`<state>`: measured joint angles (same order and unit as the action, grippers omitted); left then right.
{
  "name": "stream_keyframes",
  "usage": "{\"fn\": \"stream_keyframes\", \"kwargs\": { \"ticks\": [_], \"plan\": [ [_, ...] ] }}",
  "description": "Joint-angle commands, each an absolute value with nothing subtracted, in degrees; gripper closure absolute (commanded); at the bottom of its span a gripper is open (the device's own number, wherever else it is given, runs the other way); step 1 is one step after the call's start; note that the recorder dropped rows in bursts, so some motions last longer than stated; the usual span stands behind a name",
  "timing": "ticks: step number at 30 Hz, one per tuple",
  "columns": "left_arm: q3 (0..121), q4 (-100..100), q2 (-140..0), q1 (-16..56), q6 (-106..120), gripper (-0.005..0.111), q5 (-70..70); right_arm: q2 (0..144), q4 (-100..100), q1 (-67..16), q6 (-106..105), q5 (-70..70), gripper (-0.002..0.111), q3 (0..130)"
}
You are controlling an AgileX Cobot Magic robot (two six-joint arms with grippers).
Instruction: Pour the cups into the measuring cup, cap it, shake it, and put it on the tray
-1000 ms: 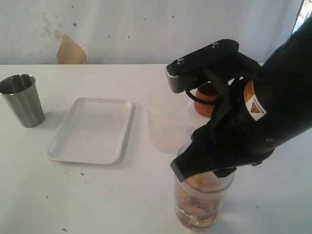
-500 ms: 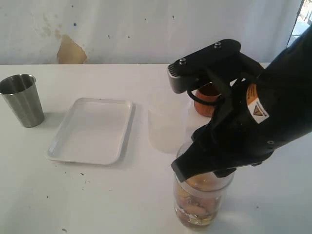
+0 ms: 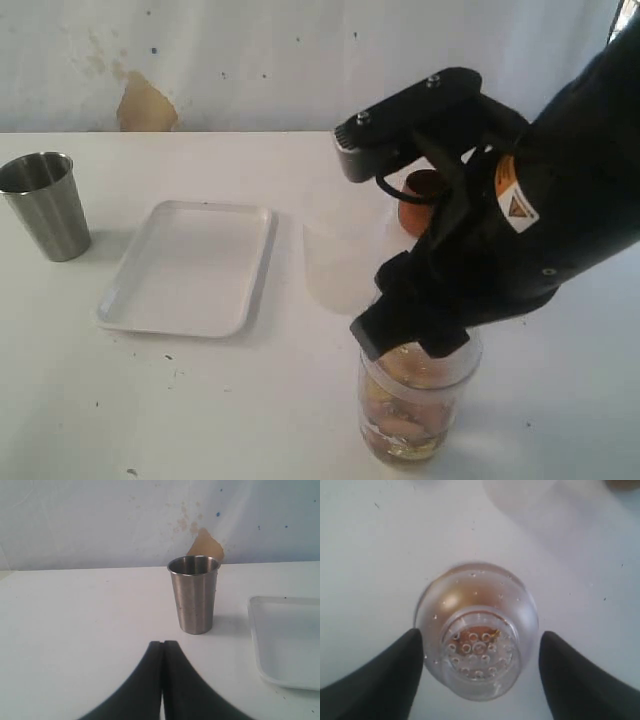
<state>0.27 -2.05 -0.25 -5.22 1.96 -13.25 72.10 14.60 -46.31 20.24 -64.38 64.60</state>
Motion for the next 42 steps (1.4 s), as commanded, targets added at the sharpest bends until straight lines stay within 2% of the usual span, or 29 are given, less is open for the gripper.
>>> {"fn": "stream_keyframes", "kwargs": {
  "ticks": [1,3,5,8,9,42],
  "plan": [
    [0.0,-1.34,0.0,-5.04,1.81,0.107,-13.35,70.88,14.68,-46.26,18.05,-64.88,0.05,67.33],
    [0.0,-1.34,0.0,-5.04,1.81,0.107,-13.35,70.05,14.57,-46.26,17.8,-65.69,0.057,67.93],
    [0.0,-1.34,0.0,-5.04,1.81,0.107,-13.35,69.05,14.18,-46.26,16.71,-66.24,0.07,67.93],
    [0.0,-1.34,0.0,-5.04,1.81,0.107,-13.35,67.9,11.55,-46.26,12.74,-66.48,0.103,67.93],
    [0.0,-1.34,0.0,-5.04,1.81,0.107,-13.35,67.67,11.12,-46.26,11.96,-66.1,0.108,67.93],
    [0.0,-1.34,0.0,-5.04,1.81,0.107,-13.35,73.77,15.24,-46.26,12.13,-62.62,0.108,64.42]
  ]
}}
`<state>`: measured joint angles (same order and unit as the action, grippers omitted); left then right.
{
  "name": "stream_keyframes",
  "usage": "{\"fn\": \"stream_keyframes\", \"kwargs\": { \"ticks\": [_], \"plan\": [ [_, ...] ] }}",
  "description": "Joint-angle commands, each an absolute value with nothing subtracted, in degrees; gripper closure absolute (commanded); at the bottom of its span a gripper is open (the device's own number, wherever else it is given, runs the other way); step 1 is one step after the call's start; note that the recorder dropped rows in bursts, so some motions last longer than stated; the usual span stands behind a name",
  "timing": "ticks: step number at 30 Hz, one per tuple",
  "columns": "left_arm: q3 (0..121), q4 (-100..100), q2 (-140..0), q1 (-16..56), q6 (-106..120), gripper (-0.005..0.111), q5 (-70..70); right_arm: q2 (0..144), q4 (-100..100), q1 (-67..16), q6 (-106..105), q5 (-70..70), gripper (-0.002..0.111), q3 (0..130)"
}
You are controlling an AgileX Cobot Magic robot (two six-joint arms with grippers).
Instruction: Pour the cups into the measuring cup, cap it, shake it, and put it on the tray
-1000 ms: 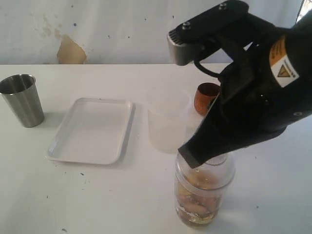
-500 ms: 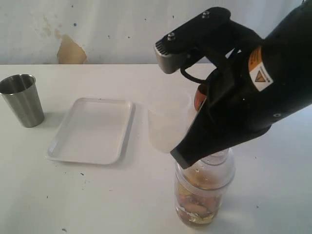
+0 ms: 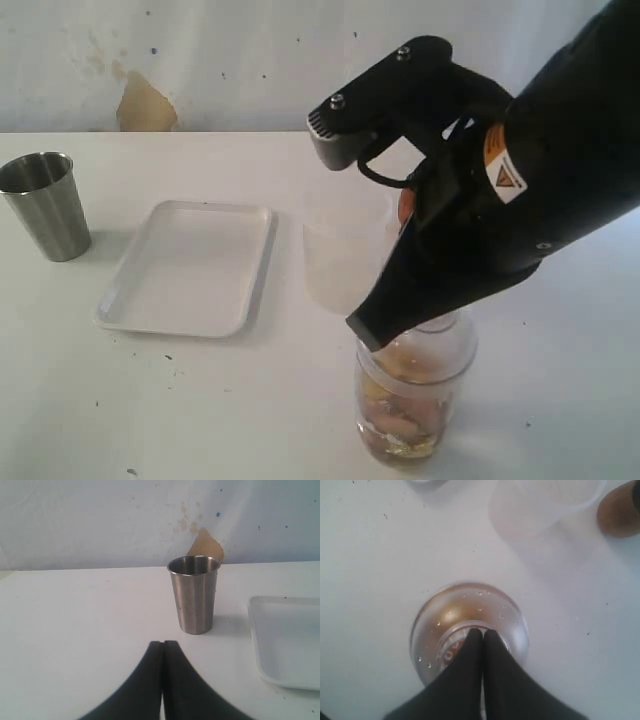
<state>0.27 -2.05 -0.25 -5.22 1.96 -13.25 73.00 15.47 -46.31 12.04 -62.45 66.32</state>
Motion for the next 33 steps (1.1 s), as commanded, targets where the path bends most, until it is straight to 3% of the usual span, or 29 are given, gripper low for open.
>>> {"fn": "stream_keyframes", "kwargs": {
  "ticks": [1,18,33],
  "plan": [
    [0.0,-1.34,0.0,-5.04,1.81,0.107,-13.35,73.77,15.26,-46.26,12.13,-62.62,0.108,64.14],
    [0.0,-1.34,0.0,-5.04,1.81,0.107,-13.35,79.34,11.57,-46.26,10.12,-69.96,0.108,63.8],
    [0.0,-1.34,0.0,-5.04,1.81,0.107,-13.35,78.07,11.29,-46.26,7.97,-66.75,0.105,64.96]
  ]
}}
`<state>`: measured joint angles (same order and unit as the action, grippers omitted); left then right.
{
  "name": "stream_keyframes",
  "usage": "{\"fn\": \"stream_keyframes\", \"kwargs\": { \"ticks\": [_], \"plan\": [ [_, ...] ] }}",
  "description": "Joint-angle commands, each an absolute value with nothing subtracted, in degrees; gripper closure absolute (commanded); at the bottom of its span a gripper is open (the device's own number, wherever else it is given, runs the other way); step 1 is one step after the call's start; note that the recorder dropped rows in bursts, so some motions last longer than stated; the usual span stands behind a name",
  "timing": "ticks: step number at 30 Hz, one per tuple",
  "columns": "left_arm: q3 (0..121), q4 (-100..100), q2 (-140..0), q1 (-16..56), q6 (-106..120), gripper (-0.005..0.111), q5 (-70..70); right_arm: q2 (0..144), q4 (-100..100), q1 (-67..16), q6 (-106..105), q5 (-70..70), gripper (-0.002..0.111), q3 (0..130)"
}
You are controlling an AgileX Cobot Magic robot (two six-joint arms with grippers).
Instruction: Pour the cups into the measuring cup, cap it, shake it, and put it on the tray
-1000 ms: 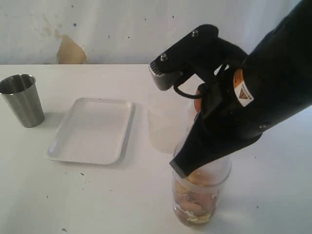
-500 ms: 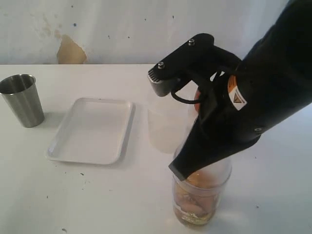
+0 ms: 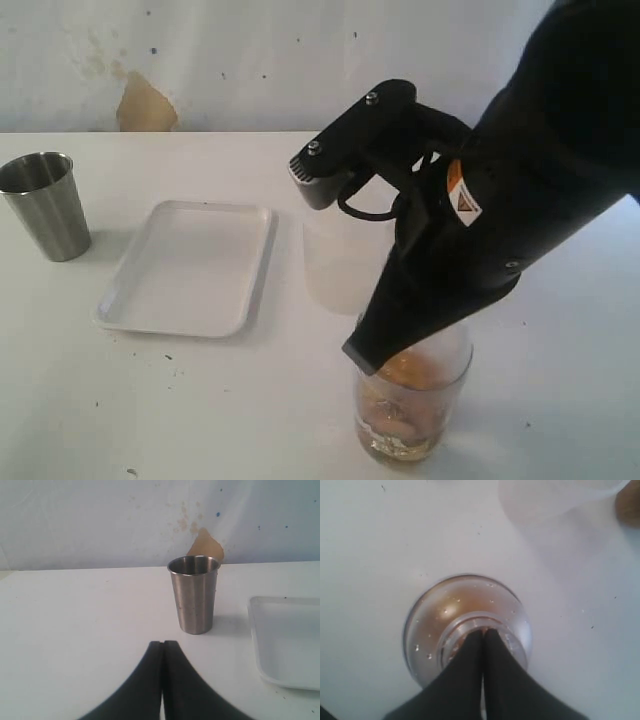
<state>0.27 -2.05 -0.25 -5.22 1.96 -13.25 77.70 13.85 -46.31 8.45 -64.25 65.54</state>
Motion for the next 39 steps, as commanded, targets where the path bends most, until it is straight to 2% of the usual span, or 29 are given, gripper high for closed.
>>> {"fn": "stream_keyframes", "kwargs": {
  "ticks": [1,4,6,16,18,20,24,26,30,32,39],
  "plan": [
    [0.0,-1.34,0.0,-5.04,1.81,0.107,-13.35,77.43,11.52,-46.26,7.86,-66.37,0.099,65.47],
    [0.0,-1.34,0.0,-5.04,1.81,0.107,-13.35,76.26,12.84,-46.26,7.88,-66.29,0.084,66.73],
    [0.0,-1.34,0.0,-5.04,1.81,0.107,-13.35,75.41,13.1,-46.26,7.88,-66.24,0.081,66.98],
    [0.0,-1.34,0.0,-5.04,1.81,0.107,-13.35,70.17,13.88,-46.26,7.02,-65.58,0.081,74.57],
    [0.0,-1.34,0.0,-5.04,1.81,0.107,-13.35,68.81,13.88,-46.26,6.79,-65.12,0.078,75.5],
    [0.0,-1.34,0.0,-5.04,1.81,0.107,-13.35,67.6,13.88,-46.26,6.65,-64.67,0.065,75.9],
    [0.0,-1.34,0.0,-5.04,1.81,0.107,-13.35,65.7,13.99,-46.26,6.65,-64.14,0.027,75.9],
    [0.0,-1.34,0.0,-5.04,1.81,0.107,-13.35,65.14,13.99,-46.26,6.65,-63.89,0.019,75.9],
    [0.0,-1.34,0.0,-5.04,1.81,0.107,-13.35,63.14,11.11,-46.26,6.42,-60.77,0.018,75.23],
    [0.0,-1.34,0.0,-5.04,1.81,0.107,-13.35,60.37,9.2,-46.26,5.64,-54.29,0.018,72.65],
    [0.0,-1.34,0.0,-5.04,1.81,0.107,-13.35,44.98,8.03,-46.26,8.33,-30.39,0.018,51.19]
  ]
}}
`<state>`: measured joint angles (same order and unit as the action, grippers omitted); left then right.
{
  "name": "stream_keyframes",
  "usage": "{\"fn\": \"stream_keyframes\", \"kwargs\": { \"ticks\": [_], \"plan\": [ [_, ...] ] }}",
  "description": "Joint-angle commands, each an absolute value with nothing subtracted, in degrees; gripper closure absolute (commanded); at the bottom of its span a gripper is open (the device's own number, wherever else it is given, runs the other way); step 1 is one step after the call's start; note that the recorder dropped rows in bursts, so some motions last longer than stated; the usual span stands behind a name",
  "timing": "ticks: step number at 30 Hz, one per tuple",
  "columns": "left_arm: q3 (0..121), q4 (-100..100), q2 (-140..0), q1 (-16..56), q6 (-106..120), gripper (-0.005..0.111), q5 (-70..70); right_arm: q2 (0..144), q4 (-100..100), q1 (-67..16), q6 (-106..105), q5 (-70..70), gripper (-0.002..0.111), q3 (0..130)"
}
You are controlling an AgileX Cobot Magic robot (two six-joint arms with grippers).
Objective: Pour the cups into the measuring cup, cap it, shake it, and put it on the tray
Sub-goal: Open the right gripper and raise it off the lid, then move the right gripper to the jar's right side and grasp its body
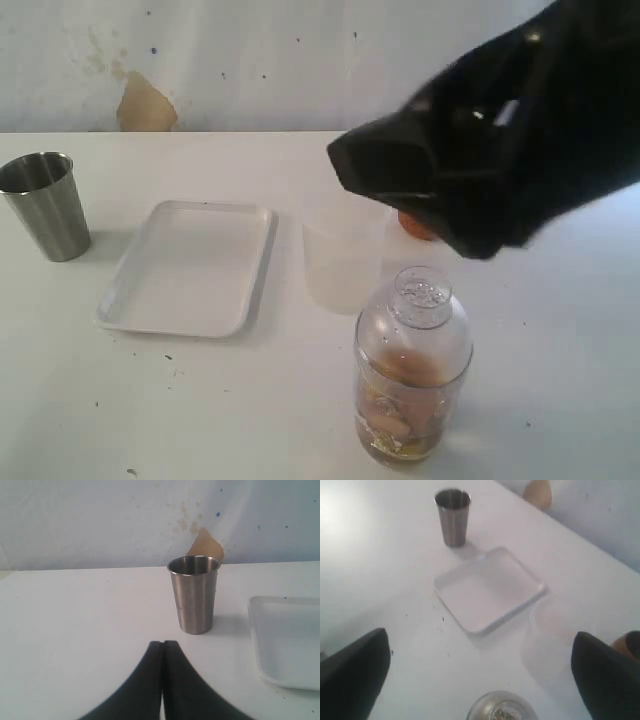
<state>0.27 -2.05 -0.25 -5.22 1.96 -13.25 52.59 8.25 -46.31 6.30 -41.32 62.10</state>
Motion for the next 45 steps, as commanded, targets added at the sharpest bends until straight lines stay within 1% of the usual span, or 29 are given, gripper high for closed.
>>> {"fn": "stream_keyframes", "kwargs": {
  "ticks": [1,5,8,17,23,27,33,34,39,45],
  "plan": [
    [0.0,-1.34,0.0,-5.04,1.81,0.107,-13.35,42.69,8.03,-46.26,10.0,-28.01,0.018,47.49],
    [0.0,-1.34,0.0,-5.04,1.81,0.107,-13.35,36.21,8.03,-46.26,12.82,-21.96,0.018,34.69],
    [0.0,-1.34,0.0,-5.04,1.81,0.107,-13.35,34.81,8.03,-46.26,15.58,-18.89,0.018,27.94],
    [0.0,-1.34,0.0,-5.04,1.81,0.107,-13.35,36.86,8.8,-46.16,16.98,-6.01,0.018,14.37],
    [0.0,-1.34,0.0,-5.04,1.81,0.107,-13.35,36.87,8.91,-45.8,16.87,-5.55,0.018,11.59],
    [0.0,-1.34,0.0,-5.04,1.81,0.107,-13.35,36.95,8.91,-43.39,16.98,-4.47,0.018,9.76],
    [0.0,-1.34,0.0,-5.04,1.81,0.107,-13.35,40.38,8.91,-40.49,16.74,5.59,0.017,5.89],
    [0.0,-1.34,0.0,-5.04,1.81,0.107,-13.35,41.42,8.91,-40.51,16.74,6.29,0.016,5.89],
    [0.0,-1.34,0.0,-5.04,1.81,0.107,-13.35,47.35,8.91,-40.51,14.32,10.65,0.003,5.89],
    [0.0,-1.34,0.0,-5.04,1.81,0.107,-13.35,54.98,7.69,-40.51,11.72,15.68,0.003,5.89]
  ]
}}
